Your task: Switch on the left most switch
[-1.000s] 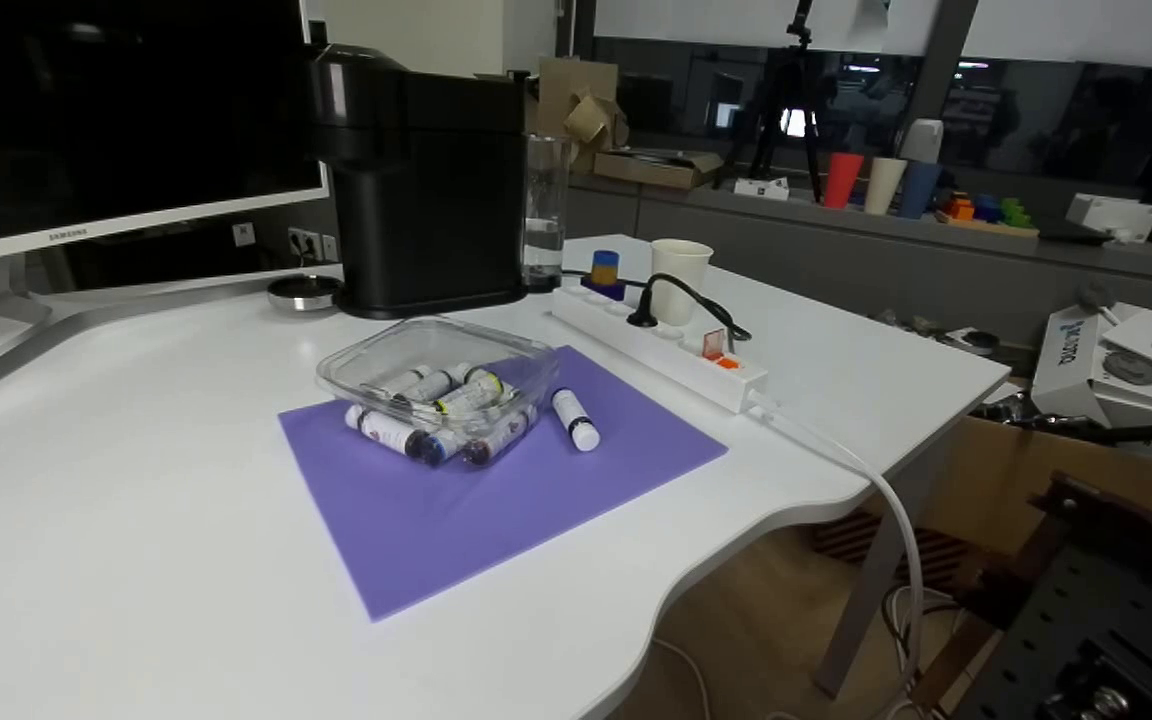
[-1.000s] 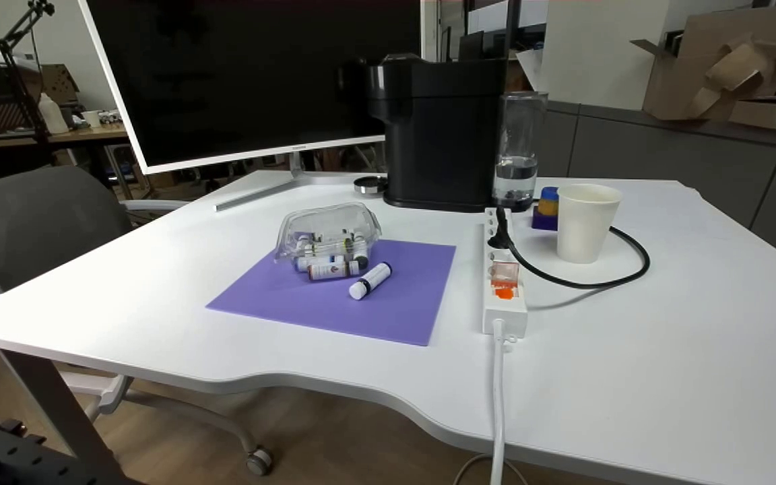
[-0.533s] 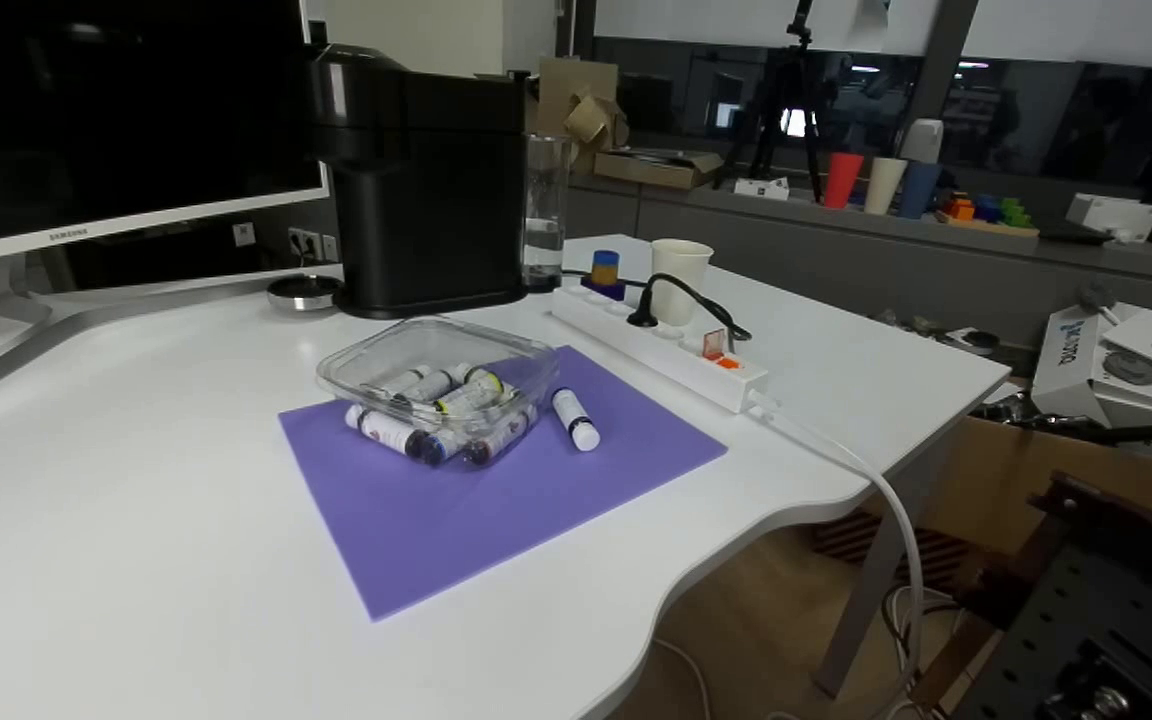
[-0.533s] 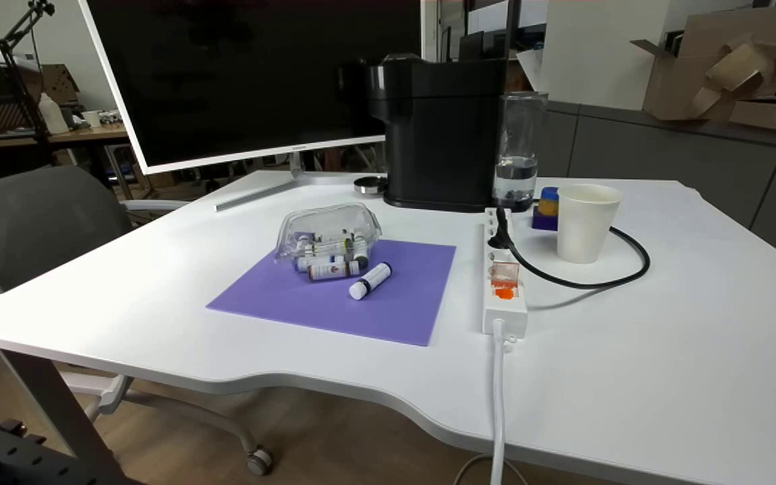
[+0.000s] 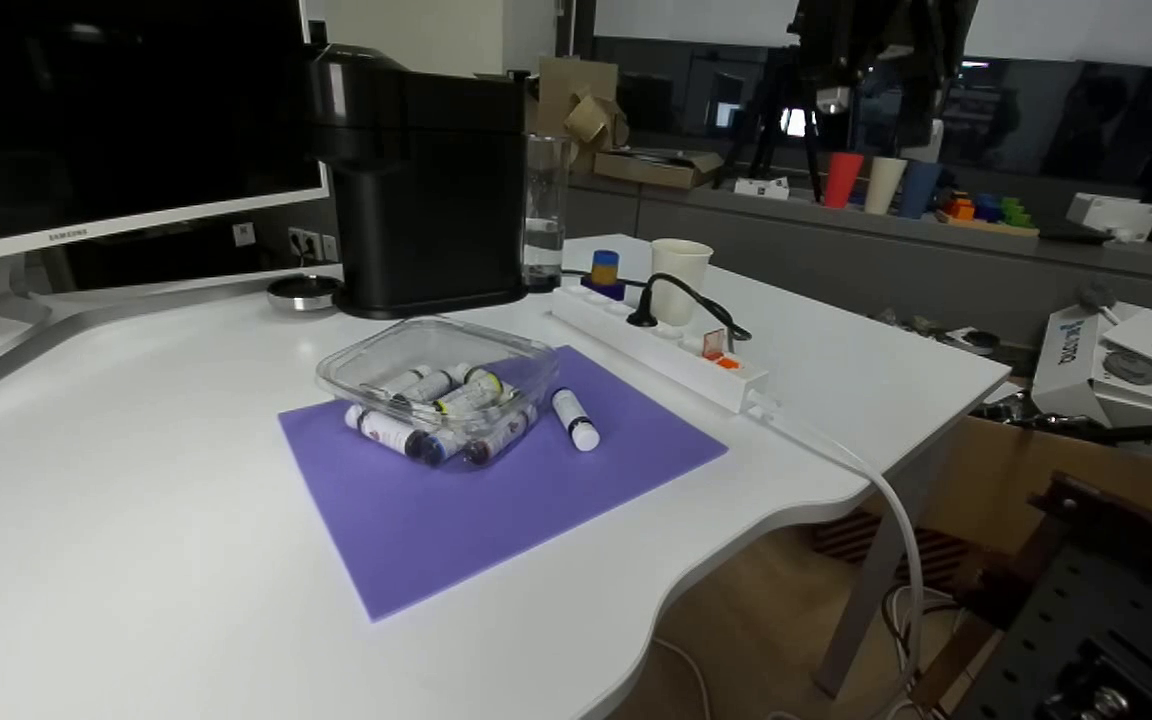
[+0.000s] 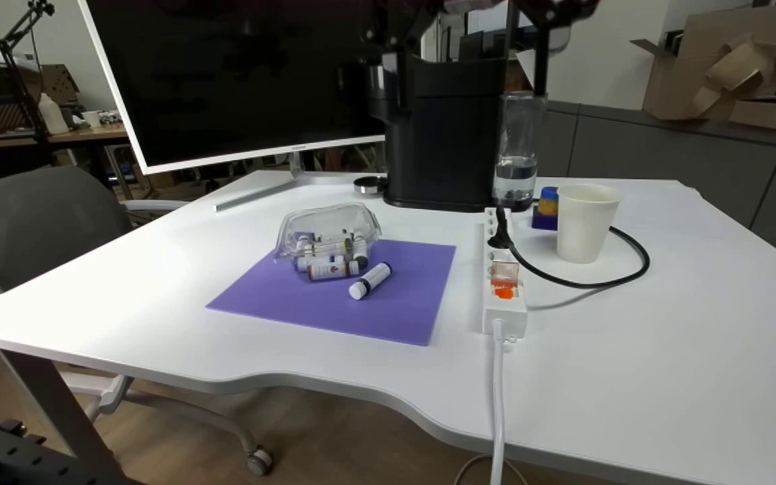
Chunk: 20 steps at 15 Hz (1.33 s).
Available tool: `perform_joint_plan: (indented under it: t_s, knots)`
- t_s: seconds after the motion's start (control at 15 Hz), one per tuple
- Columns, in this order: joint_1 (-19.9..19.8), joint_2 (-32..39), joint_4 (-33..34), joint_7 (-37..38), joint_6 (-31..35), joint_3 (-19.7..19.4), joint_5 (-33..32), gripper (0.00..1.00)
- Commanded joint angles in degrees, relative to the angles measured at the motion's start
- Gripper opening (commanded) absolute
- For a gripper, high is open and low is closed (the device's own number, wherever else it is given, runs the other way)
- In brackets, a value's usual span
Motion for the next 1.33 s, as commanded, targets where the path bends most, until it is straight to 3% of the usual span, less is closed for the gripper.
perform_joint_plan:
  t_s: [0.0, 0.13, 0.53, 0.67, 0.87, 0.93, 1.07, 1.27]
  knots:
    - [-0.8, 7.0, 5.2, -4.1, -1.0, -0.5, -2.0, 1.0]
    - [-1.1, 8.7, 6.2, -2.9, 0.1, 0.0, -4.5, 1.0]
    - [-1.1, 8.9, 5.7, -3.0, 0.4, 0.1, -3.3, 1.0]
    - [-1.1, 8.2, 3.0, -0.1, 9.9, 0.2, -5.7, 1.0]
    - [-1.2, 8.6, -0.9, -1.8, 26.1, 0.0, -4.2, 1.0]
    - [-1.2, 8.8, -2.2, -3.0, 31.2, -0.1, -2.4, 0.77]
    - [-1.0, 10.4, -5.0, -4.7, 41.0, -0.4, 2.8, 0.67]
    - [0.1, 12.4, -7.5, -11.2, 48.2, -0.1, 15.6, 0.45]
